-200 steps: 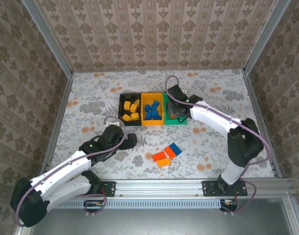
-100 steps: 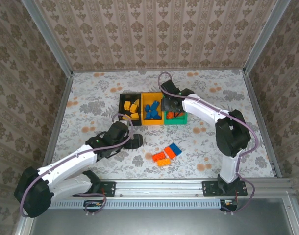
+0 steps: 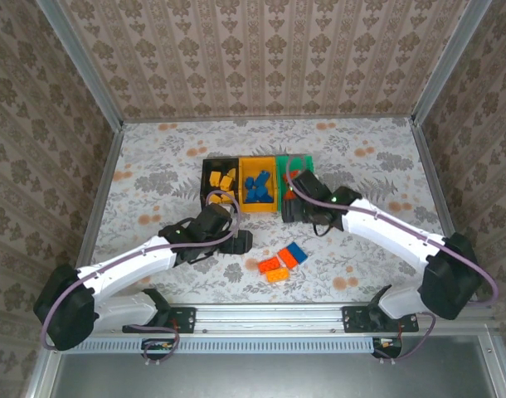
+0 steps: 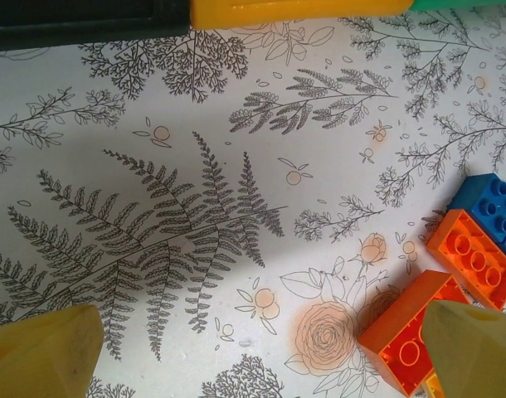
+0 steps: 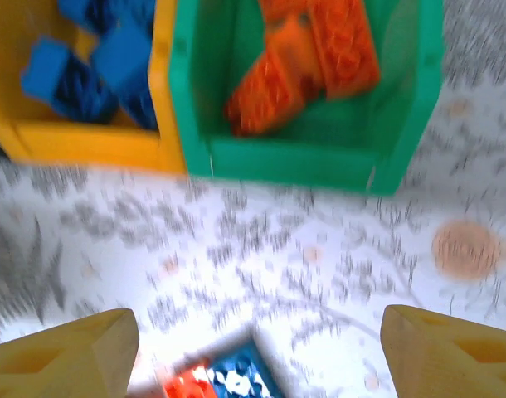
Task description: Sort the legos into containers by color
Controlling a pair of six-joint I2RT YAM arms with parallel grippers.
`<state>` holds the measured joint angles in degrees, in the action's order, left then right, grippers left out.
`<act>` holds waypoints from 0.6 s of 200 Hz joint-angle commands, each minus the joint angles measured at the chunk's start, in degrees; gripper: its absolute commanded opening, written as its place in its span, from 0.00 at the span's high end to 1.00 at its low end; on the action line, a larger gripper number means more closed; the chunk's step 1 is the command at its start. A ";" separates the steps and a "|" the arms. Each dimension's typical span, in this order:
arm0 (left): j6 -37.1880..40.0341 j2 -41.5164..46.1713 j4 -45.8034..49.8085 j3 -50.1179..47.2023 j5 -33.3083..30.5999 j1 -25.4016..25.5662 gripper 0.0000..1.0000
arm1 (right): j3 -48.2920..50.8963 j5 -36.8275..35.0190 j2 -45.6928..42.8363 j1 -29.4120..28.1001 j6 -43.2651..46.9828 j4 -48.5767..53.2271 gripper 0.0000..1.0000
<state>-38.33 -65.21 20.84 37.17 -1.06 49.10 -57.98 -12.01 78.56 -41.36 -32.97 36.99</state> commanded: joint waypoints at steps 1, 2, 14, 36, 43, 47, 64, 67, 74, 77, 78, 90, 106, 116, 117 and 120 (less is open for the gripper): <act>-0.44 1.05 -0.62 -0.87 0.32 0.06 0.00 | 4.67 3.64 -2.18 -3.05 -0.44 2.06 0.23; -0.48 1.09 -0.63 -0.91 0.29 0.09 0.00 | 4.87 3.74 -2.23 -3.26 -0.48 2.00 0.23; -0.52 1.19 -0.63 -0.98 0.06 0.12 0.00 | 7.42 4.65 -1.91 -5.00 -1.04 0.42 0.25; -0.57 0.79 -0.56 -0.87 -0.33 0.08 0.00 | 9.76 5.02 0.67 -6.86 -1.44 -1.92 0.26; -0.60 0.62 -0.67 -0.89 -0.34 0.03 0.00 | 9.94 4.67 2.14 -6.97 -1.67 -2.40 0.28; -0.61 0.49 -0.68 -0.89 -0.34 -0.04 0.00 | 10.09 4.34 3.11 -6.97 -1.91 -2.65 0.29; -0.73 0.11 -0.84 -1.00 -0.23 -0.02 0.00 | 9.83 2.35 5.52 -6.94 -2.61 -2.72 0.34; -0.78 0.12 -0.88 -1.04 -0.21 0.02 0.00 | 9.74 2.00 5.93 -6.94 -2.77 -2.65 0.35; -0.87 0.17 -0.88 -1.17 -0.16 0.03 0.00 | 9.55 1.40 6.73 -6.93 -3.04 -2.56 0.37; -0.87 0.17 -0.89 -1.28 -0.17 0.03 0.00 | 9.55 1.19 7.01 -6.94 -3.13 -2.62 0.38; -0.92 0.21 -0.89 -1.29 -0.17 -0.01 0.00 | 9.55 1.11 7.16 -6.96 -3.14 -2.62 0.38; -1.00 0.51 -1.13 -1.57 -0.16 -0.07 0.00 | 9.42 0.30 8.23 -6.88 -3.71 -2.55 0.40; -1.13 1.15 -1.16 -2.10 -0.25 -0.15 0.00 | 9.31 -0.75 9.36 -6.54 -4.45 -2.21 0.43; -1.25 1.42 -1.21 -2.32 -0.21 -0.22 0.00 | 9.45 -1.08 9.52 -6.13 -4.72 -2.23 0.44; -1.24 1.41 -1.23 -2.34 -0.24 -0.23 0.00 | 9.50 -1.17 9.55 -6.11 -4.77 -2.25 0.44; -1.23 1.47 -1.14 -2.36 -0.23 -0.23 0.00 | 9.54 -1.24 9.44 -5.99 -4.88 -2.27 0.44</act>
<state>-38.61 -65.08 20.05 35.94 -1.08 49.10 -48.49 -10.24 87.24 -48.05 -36.01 34.59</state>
